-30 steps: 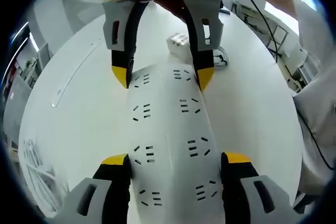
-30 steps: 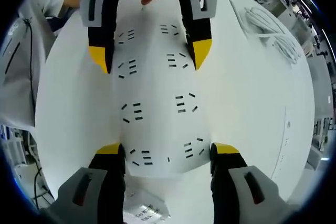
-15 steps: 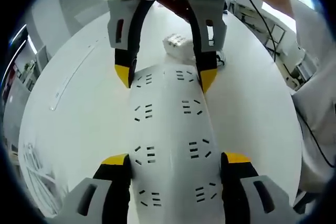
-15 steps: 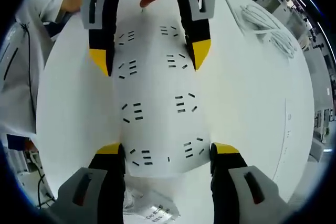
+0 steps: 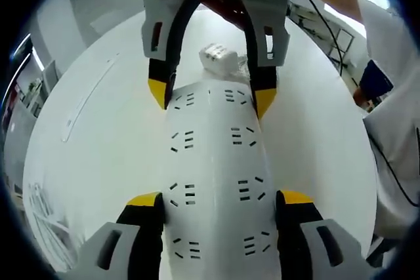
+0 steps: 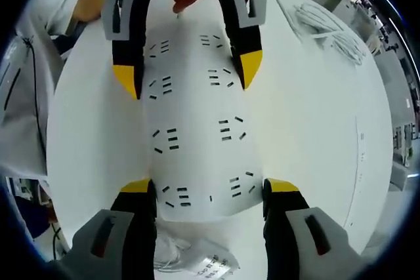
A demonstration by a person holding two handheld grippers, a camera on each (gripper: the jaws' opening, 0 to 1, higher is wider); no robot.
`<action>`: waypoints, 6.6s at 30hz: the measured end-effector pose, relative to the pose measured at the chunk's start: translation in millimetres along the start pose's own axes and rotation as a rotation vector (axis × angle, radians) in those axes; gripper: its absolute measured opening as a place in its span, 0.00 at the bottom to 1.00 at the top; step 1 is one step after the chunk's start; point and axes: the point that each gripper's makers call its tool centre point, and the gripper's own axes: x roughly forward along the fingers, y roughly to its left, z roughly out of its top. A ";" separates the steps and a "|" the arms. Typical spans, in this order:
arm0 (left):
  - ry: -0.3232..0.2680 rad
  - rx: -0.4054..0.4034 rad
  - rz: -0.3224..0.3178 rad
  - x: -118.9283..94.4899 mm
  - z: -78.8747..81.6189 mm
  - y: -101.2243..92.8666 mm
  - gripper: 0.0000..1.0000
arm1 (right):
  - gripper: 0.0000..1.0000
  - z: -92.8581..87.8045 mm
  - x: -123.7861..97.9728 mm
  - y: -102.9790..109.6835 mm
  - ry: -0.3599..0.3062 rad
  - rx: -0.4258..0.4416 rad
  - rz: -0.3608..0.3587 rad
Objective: Straighten the power strip on the desk, plug the charger into it
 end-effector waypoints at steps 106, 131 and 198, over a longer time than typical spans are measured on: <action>-0.031 0.088 -0.049 0.8 7.3 -8.1 0.71 | 0.65 -6.7 -4.6 28.8 0.003 0.186 -0.021; -0.031 0.094 -0.052 1.5 7.8 -10.8 0.71 | 0.65 -7.9 -4.9 38.1 0.021 0.207 -0.023; -0.041 0.097 -0.056 0.7 6.6 -10.9 0.71 | 0.50 -77.0 -49.8 -18.7 -0.904 0.574 -0.595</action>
